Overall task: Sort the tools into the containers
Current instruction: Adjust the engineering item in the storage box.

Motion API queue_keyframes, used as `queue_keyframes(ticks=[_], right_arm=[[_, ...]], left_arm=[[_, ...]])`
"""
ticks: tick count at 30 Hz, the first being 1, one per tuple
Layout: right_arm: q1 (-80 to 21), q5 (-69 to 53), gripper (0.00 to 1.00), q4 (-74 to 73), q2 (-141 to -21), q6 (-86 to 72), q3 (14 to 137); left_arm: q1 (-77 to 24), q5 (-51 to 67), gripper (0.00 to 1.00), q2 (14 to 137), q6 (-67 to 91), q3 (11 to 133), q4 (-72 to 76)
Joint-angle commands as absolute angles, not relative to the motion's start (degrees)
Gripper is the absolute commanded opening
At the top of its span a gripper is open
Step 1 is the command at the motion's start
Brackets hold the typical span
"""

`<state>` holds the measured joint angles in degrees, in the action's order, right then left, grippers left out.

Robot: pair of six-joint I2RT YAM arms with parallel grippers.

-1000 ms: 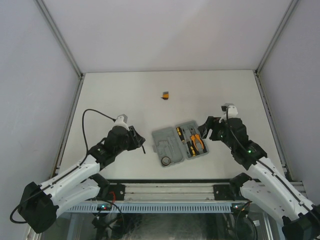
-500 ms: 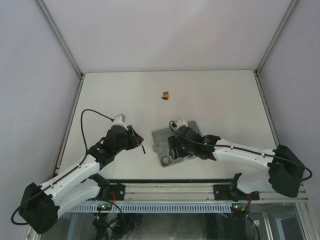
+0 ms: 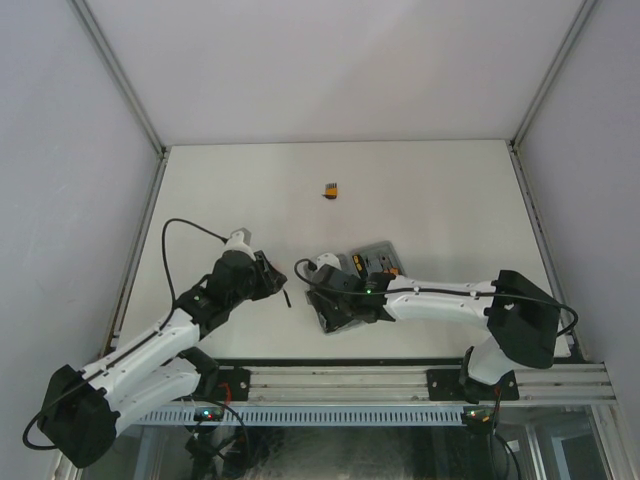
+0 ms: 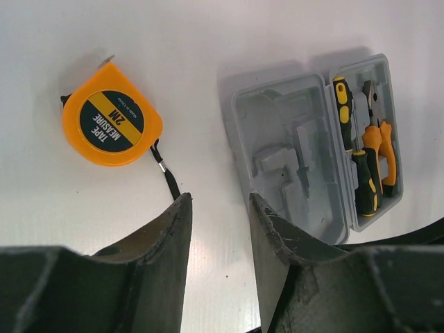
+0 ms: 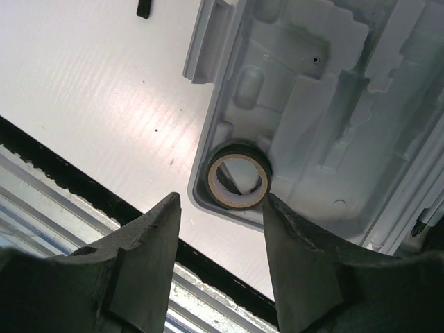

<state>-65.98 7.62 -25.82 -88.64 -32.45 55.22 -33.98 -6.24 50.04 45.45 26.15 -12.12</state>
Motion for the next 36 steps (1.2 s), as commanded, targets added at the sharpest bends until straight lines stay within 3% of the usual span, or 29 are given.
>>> queue_keyframes(ticks=[1, 36], right_arm=[[-67.1, 9.9, 0.50, -27.7, -89.3, -32.9, 57.7], [-65.9, 9.1, 0.51, -25.5, -92.1, -30.5, 58.8]], left_arm=[[-33.6, -5.7, 0.43, 50.5, 45.2, 25.9, -9.9], [-33.6, -4.4, 0.43, 51.5, 45.8, 25.2, -8.8]])
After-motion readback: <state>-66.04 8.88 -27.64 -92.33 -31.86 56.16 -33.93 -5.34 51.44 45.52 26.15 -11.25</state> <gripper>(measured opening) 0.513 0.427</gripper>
